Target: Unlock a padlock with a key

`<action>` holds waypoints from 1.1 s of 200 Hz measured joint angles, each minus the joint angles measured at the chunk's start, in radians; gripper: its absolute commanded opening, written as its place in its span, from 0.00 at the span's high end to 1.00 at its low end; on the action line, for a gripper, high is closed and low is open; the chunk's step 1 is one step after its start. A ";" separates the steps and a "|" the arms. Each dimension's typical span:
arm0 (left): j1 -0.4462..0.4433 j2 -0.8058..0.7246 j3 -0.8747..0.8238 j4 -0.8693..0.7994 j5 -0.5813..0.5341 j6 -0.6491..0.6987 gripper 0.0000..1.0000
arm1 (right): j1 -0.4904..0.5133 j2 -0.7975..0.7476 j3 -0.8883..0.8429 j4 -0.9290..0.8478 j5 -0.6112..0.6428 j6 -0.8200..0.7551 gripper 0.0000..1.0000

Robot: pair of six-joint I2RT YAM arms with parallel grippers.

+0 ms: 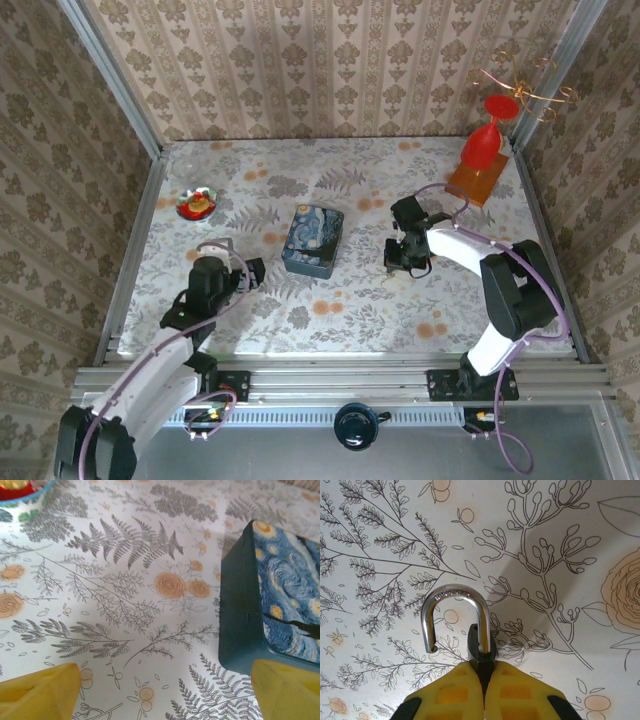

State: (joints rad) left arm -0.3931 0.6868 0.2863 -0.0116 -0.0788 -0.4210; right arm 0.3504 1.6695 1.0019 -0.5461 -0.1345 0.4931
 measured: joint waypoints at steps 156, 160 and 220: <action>0.087 -0.034 0.062 -0.061 -0.156 0.043 0.00 | 0.001 -0.285 0.092 -0.190 0.126 -0.073 0.00; 0.087 -0.031 0.065 -0.053 -0.167 0.048 0.00 | 0.001 -0.306 0.096 -0.191 0.134 -0.073 0.00; 0.098 0.132 0.085 0.089 -0.321 0.190 0.00 | 0.001 -0.555 0.010 -0.008 0.262 -0.154 0.00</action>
State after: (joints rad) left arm -0.2947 0.8188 0.3710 0.0769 -0.4000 -0.2310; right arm 0.3511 1.1145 1.0119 -0.5545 0.1276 0.3386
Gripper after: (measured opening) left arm 0.999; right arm 0.999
